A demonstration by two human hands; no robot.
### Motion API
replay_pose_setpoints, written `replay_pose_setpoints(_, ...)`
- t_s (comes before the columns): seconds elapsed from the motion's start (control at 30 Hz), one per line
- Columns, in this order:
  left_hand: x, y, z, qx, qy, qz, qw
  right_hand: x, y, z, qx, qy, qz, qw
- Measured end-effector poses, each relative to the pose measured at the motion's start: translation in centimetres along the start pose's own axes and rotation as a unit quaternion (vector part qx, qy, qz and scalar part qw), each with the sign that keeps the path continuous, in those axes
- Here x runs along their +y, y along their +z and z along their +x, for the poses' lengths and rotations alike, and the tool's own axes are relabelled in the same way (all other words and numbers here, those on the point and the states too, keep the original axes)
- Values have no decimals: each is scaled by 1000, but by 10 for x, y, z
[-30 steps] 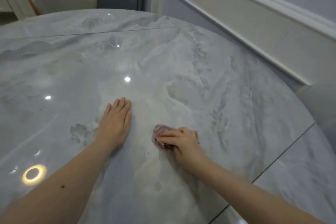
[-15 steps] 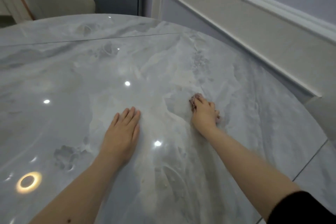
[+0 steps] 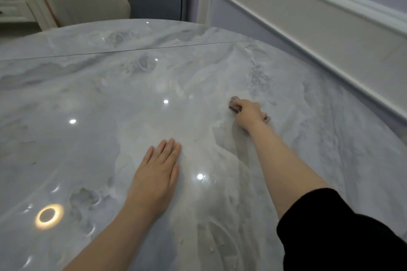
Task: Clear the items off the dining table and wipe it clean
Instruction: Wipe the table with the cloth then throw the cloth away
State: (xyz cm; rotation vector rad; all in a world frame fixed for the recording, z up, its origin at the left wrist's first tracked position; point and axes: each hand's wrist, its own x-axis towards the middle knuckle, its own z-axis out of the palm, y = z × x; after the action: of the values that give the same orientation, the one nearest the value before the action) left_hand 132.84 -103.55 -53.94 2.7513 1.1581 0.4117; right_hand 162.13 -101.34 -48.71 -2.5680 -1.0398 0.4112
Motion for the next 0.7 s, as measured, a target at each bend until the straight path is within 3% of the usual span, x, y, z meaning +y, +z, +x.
replay_pose_setpoints(0.17,1,-1,1,9,2,-28,1000,-6,22,-33,-25,-181,10,983)
replay_pose_setpoints(0.3,8,-9,-2,56,-51,-162,984,-21,37,-84,-38,-279,7,959)
replay_pose_setpoints(0.47,9,-22,-11,69,-78,-268,958,-11,44,-163,-79,-335,56,937)
replay_pose_setpoints(0.7,14,-43,-88,-1,-41,-215,976,42,55,-310,-87,-337,84,934)
